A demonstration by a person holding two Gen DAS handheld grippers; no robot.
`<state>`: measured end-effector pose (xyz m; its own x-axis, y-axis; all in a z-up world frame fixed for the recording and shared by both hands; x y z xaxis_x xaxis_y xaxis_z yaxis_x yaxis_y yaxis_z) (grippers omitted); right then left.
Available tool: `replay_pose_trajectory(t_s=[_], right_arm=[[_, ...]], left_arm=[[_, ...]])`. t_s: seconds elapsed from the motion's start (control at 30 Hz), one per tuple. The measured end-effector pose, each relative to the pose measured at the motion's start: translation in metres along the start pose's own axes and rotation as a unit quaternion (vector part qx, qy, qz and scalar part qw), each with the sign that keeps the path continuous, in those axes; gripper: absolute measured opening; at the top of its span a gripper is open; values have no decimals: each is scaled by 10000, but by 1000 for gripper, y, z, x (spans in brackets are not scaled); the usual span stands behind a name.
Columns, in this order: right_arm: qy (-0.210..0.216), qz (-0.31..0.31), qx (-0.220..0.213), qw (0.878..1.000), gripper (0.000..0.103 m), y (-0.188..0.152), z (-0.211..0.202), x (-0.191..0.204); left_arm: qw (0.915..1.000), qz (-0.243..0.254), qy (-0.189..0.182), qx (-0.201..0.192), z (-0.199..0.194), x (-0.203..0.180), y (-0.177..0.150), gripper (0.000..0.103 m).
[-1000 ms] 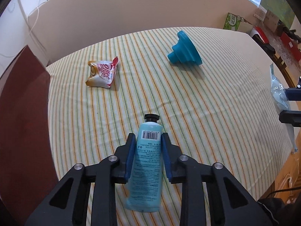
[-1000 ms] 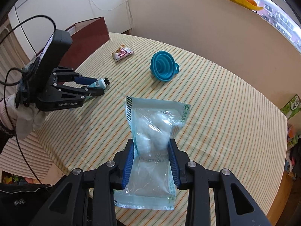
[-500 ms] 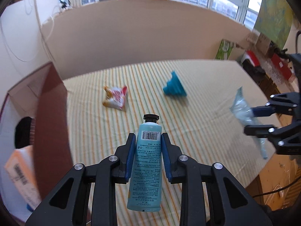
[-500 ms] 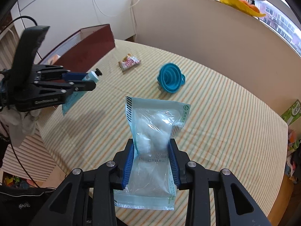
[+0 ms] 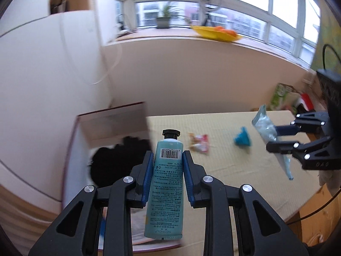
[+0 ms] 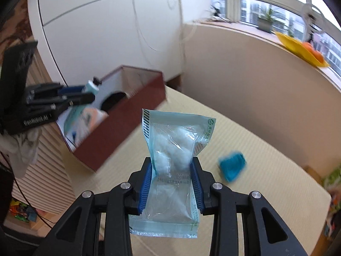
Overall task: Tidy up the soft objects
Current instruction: 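Lower the tube into the shoebox with the left tool while the right tool drops the cotton bag in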
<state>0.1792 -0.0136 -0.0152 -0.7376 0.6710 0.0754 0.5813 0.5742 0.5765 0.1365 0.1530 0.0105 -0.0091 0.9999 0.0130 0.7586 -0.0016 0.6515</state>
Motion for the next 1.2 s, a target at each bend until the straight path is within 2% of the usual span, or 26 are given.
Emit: replay_pose_trajectory(t_s=[0.27,0.4,0.5,0.6,0.63,0.7,0.77,0.97,1.2], right_arm=[[482,-380,-112,9981,32,92,41,61],[634,-479,35,9968,32,121,73,85],[604,-527,134,9967,33,131,96,94],[700,-506,251,9959,39,136,112,98],[703,-439,244,9963,44,138,116,97],[714,-295,212,9968,54,140,115,90],[782,-162,160,9967,61,139,111,87],[731,5,-7,9973,62,134,88,68],[431,249,-151,9986,63,86,44,15]], left_arm=[[9975,-452,537,95,8,68,1,26],[9961,-625,603,176,19,84,-1,26],[9951,-714,632,265,29,94,-3,26],[9944,-735,678,347,33,99,-6,27],[9941,-752,710,337,33,101,-6,27],[9931,-767,837,296,29,105,-8,41],[9928,-800,859,224,24,107,-10,49],[9926,-930,773,139,14,107,-15,49],[9957,-796,476,-16,3,74,-12,49]])
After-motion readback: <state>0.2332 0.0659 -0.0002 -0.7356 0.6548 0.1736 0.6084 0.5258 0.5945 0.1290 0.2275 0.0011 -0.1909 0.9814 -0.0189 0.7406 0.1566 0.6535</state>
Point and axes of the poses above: each gripper's, at about its wrist camera, not at the fingertips, and z roughly the way its jaws point, x to its left, y to its top, the point moved 5 cm from there along z, roughly the way its jaws point, and after that the axes turned 4 degrees about x, right-handed, at the moved point
